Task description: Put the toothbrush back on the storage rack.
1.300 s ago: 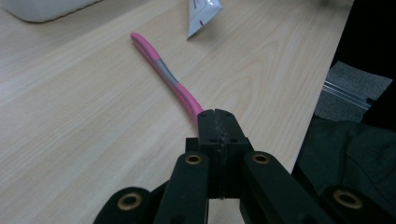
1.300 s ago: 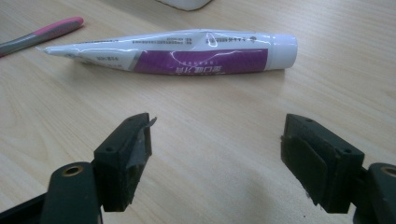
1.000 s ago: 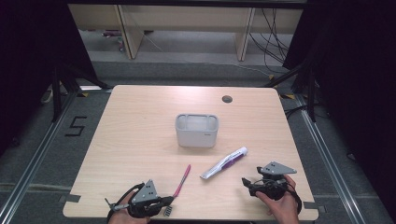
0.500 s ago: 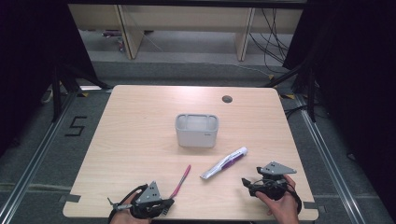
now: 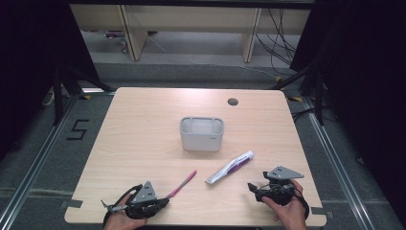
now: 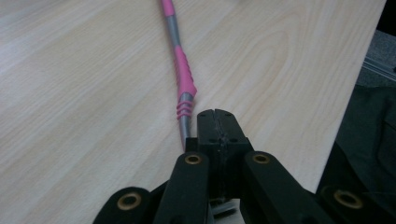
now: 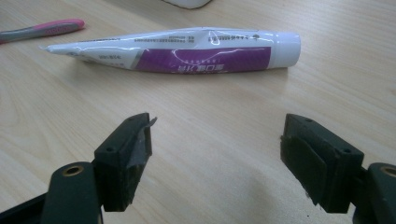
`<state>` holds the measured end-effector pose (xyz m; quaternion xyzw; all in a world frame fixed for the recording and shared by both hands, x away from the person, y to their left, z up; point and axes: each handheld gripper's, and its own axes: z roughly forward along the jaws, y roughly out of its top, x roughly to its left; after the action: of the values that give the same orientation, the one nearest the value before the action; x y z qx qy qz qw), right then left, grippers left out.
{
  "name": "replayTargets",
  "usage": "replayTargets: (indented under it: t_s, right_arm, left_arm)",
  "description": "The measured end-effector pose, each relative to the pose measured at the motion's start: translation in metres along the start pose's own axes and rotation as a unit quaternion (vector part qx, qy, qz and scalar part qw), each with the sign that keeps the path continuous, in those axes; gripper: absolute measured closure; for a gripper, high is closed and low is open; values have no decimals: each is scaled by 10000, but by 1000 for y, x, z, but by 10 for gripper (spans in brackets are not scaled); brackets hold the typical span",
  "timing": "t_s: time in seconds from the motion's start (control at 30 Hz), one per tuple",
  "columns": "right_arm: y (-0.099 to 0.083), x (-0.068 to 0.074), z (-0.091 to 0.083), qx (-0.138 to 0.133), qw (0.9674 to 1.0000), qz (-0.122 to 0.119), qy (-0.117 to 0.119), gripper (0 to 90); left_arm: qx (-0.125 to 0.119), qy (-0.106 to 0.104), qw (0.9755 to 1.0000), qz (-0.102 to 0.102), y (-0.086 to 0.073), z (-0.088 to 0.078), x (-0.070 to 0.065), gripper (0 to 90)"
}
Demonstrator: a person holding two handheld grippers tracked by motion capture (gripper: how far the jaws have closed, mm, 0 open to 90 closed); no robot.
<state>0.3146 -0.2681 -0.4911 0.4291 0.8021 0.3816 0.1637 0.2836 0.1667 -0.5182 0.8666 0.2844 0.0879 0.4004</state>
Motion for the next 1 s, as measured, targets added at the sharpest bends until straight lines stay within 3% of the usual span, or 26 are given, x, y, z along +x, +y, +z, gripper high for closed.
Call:
replayTargets:
  t_s: [0.03,0.17,0.23,0.27,0.4,0.47,0.5,0.57,0.63,0.93,1.0]
  right_arm:
    - [0,0,0,-16,10000,0,-2,258]
    - [0,0,-1,-8,10000,2,-37,258]
    - [0,-1,-1,-42,9999,-86,-140,258]
    - [0,0,0,-5,10000,7,-32,258]
    - [0,-1,-1,-45,9999,-81,-134,258]
    - [0,0,0,-13,10000,-25,-22,258]
    - [0,0,-1,-25,9999,-37,-92,258]
    - [0,-1,-1,-42,9999,-83,-132,258]
    - [0,-1,-1,-42,9999,-100,-119,258]
    - [0,-1,-1,-32,9999,-78,-118,258]
    - [0,0,1,-11,10000,-26,-21,258]
  left_arm:
    - [92,85,9999,103,0,-2,3,893]
    - [33,184,9998,-60,-3,-6,9,893]
    - [44,273,9996,-28,-4,-9,13,893]
    - [79,339,9994,-1,-4,-10,15,893]
    - [131,502,9986,-64,-7,-14,24,893]
    - [99,566,9983,-109,-8,-15,28,893]
    - [221,672,9975,-8,-9,-19,33,893]
    - [145,693,9974,-109,-10,-19,34,893]
    - [225,811,9964,-53,-10,-21,41,892]
    - [280,960,9949,-109,-7,-19,52,892]
    - [300,1014,9943,-122,-6,-18,54,889]
